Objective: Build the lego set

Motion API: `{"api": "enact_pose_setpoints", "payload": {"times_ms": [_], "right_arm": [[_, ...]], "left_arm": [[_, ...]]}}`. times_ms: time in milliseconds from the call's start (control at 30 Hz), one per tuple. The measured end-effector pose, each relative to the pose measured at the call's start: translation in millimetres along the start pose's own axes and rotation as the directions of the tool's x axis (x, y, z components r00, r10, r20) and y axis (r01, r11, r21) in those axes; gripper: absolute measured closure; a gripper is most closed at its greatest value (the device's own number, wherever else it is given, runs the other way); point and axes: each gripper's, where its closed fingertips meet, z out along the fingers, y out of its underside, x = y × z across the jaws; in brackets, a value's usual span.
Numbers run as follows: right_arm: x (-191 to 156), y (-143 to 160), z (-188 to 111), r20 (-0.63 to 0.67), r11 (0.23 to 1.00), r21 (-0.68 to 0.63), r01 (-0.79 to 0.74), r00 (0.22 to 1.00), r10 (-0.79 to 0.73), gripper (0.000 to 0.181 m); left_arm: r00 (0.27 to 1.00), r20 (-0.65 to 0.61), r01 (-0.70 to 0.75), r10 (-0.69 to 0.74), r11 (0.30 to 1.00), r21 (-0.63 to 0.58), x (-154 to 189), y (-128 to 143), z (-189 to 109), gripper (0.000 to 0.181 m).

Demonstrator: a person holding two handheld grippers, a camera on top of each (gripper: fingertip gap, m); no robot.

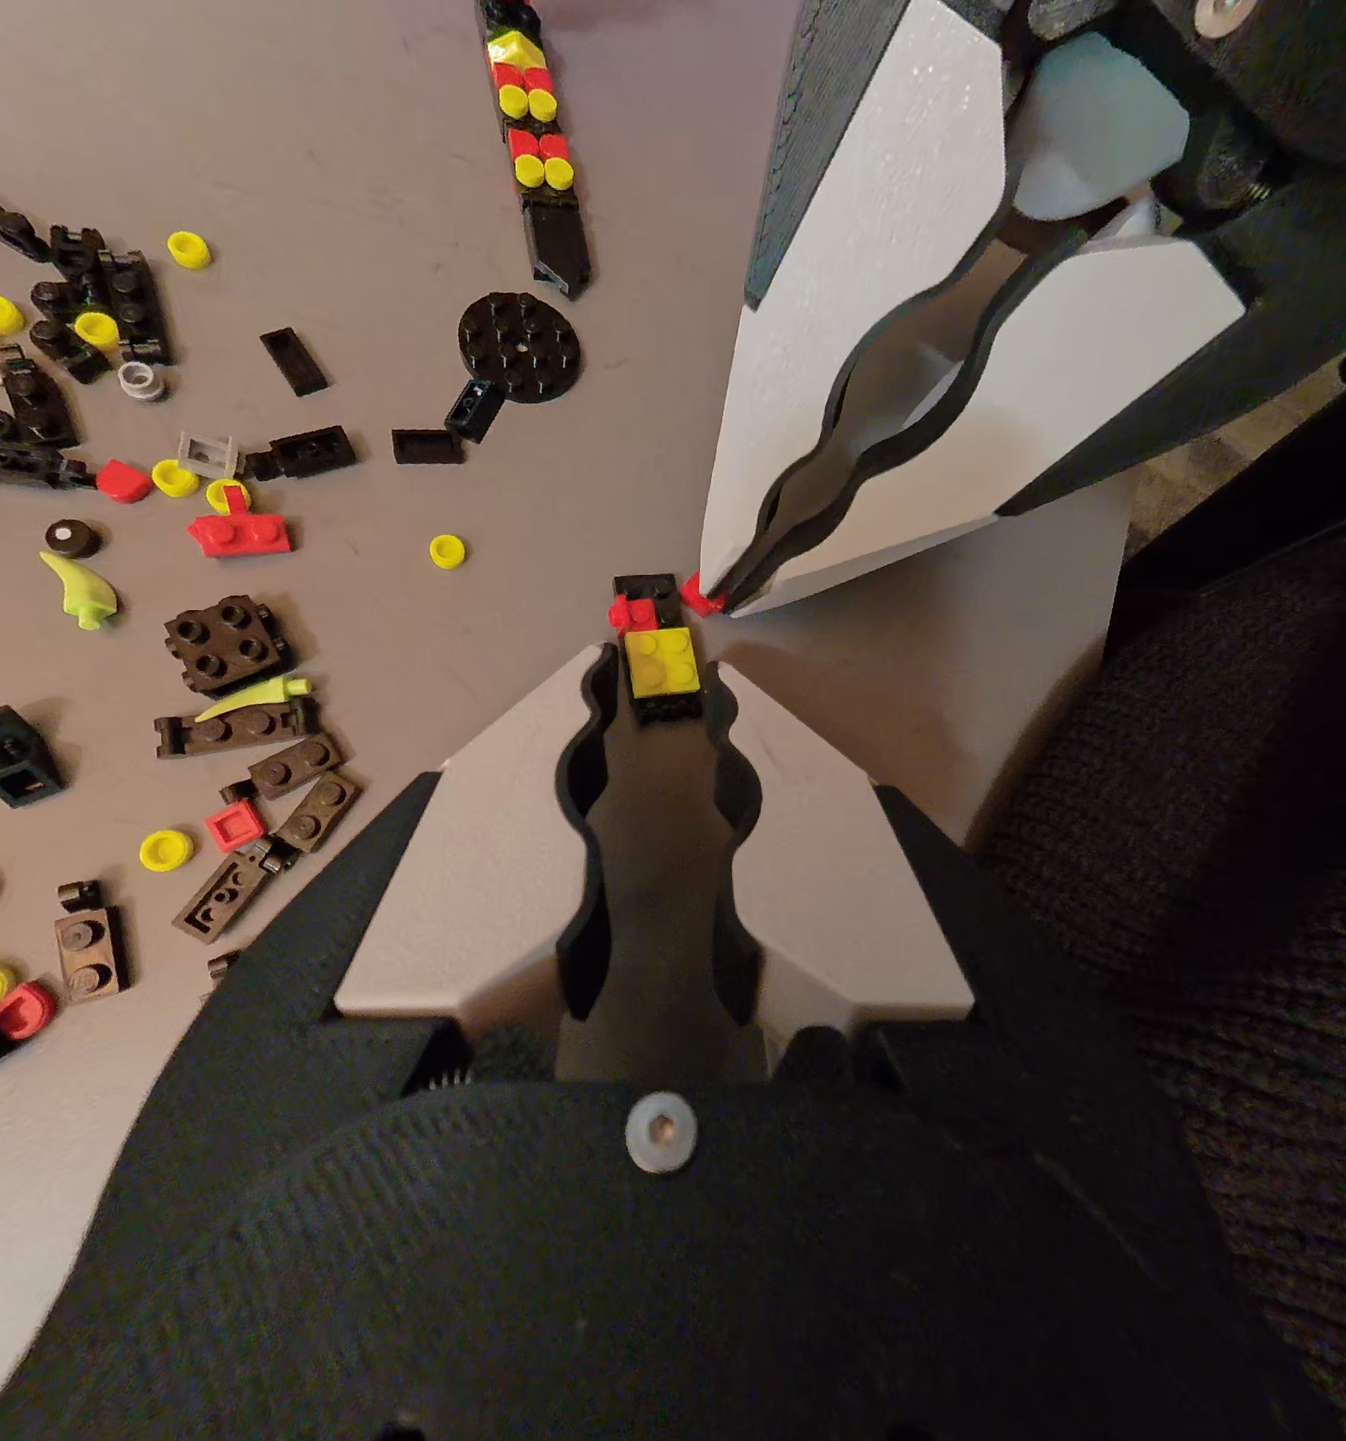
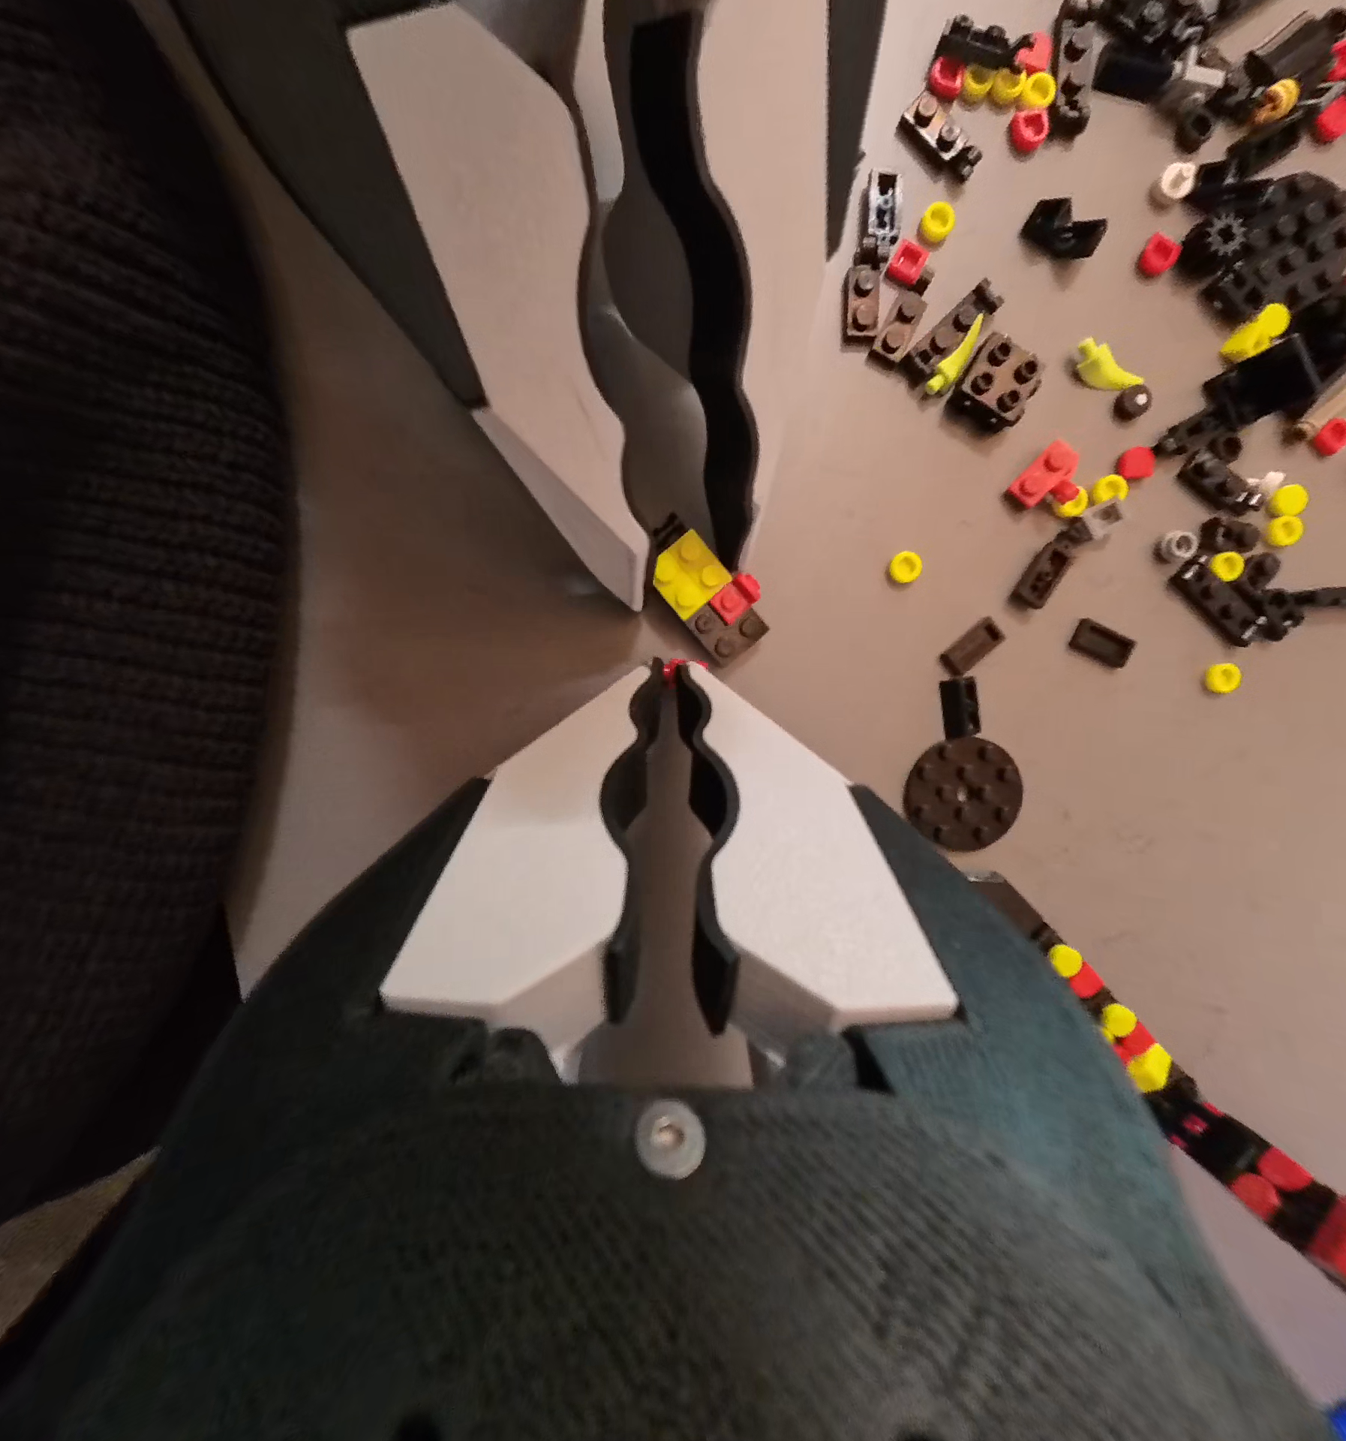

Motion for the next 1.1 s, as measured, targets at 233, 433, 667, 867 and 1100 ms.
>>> {"api": "enact_pose_setpoints", "payload": {"times_ms": [233,433,667,867,1100], "right_arm": [[-7.4,-11.9,-10.5,-0.003,0.975,0.048,0.215,0.977,-0.215,0.181],[-6.4,-11.0,-5.8,0.044,0.933,0.050,0.355,0.933,-0.357,0.181],[-8.1,-11.3,-2.0,0.128,0.920,0.040,0.390,0.911,-0.392,0.181],[-7.9,-7.8,-3.8,0.214,0.934,0.009,0.356,0.912,-0.350,0.181],[-7.9,-10.2,-3.5,0.290,0.939,-0.017,0.343,0.901,-0.324,0.181]], "left_arm": [[1.000,-0.018,-0.013,0.013,1.000,-0.004,0.0,1.4,-1.0,0.164],[0.997,-0.064,-0.053,0.052,0.998,-0.016,3.6,3.7,-1.6,0.166],[0.994,-0.073,-0.084,0.083,0.996,-0.023,3.0,4.7,-2.4,0.166],[0.992,-0.089,-0.089,0.087,0.996,-0.026,3.8,5.1,-2.7,0.166],[0.990,-0.091,-0.110,0.107,0.994,-0.028,5.2,5.5,-2.4,0.166]]}}
